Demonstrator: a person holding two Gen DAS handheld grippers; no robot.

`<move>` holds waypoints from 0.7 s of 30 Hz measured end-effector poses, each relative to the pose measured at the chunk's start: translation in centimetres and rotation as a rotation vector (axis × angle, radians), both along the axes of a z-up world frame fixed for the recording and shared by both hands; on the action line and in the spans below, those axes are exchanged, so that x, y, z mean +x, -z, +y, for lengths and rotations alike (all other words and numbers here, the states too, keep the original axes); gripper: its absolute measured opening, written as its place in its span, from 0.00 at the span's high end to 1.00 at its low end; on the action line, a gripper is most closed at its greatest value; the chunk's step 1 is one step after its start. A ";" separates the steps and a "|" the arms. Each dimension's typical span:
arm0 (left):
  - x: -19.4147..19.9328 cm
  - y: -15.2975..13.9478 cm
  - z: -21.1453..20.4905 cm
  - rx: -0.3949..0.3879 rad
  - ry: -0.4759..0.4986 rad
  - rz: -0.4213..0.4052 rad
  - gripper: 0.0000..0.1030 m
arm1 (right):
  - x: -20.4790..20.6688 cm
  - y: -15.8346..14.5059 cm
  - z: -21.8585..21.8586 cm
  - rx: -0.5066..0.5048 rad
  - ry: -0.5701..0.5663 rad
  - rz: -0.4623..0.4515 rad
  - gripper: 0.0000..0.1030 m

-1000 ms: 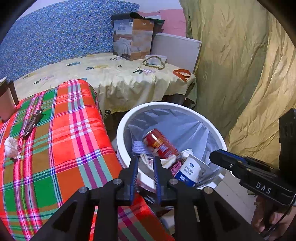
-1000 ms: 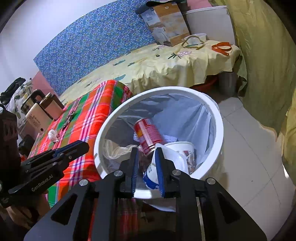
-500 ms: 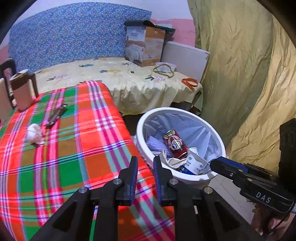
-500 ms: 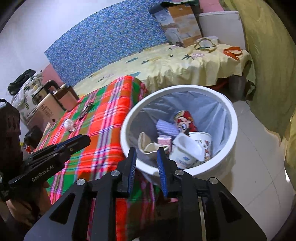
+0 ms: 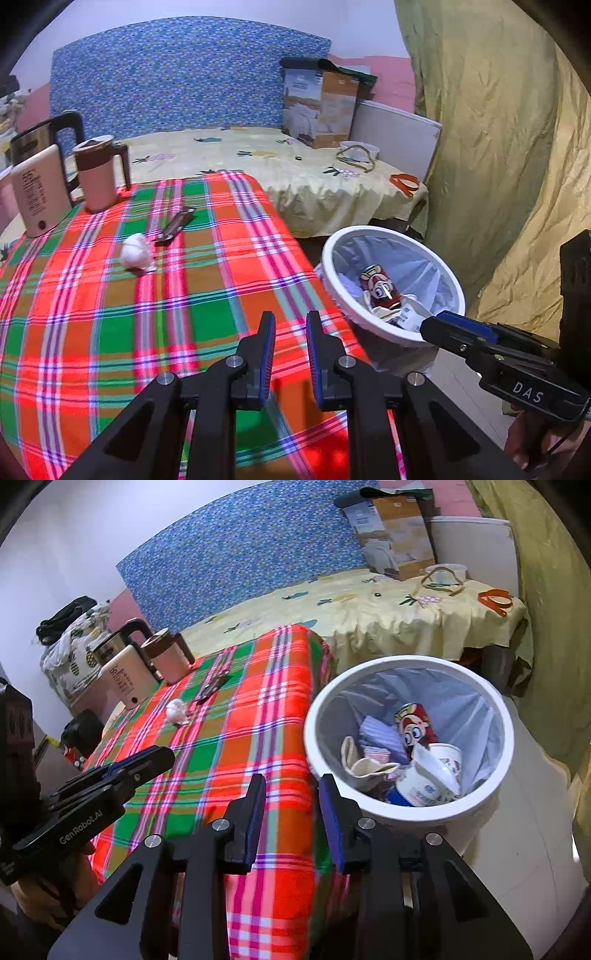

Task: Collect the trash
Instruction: 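Grasp the white tissue ball with the left tool while the right tool grasps the brown snack wrapper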

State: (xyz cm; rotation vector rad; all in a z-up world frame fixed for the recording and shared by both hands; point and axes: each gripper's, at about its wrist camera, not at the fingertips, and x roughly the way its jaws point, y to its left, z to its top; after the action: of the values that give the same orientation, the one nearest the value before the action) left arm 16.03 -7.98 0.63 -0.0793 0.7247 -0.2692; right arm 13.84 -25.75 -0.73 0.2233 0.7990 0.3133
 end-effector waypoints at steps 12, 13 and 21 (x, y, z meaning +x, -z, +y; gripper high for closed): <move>-0.5 0.2 3.9 0.009 -0.082 -0.001 0.84 | 0.2 -0.1 2.8 -0.003 -0.055 0.008 0.62; -0.3 0.3 4.4 0.009 -0.090 -0.001 0.84 | 0.4 -0.1 3.1 -0.002 -0.062 0.007 0.60; 2.1 0.7 8.5 0.024 -0.171 0.005 0.84 | 2.2 -0.2 5.4 -0.015 -0.098 0.006 0.58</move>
State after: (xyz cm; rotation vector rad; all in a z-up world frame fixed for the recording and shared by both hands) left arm 18.18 0.50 -0.05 -0.1190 0.7218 -0.0972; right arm 16.06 -20.36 -0.48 0.1713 0.8195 0.3989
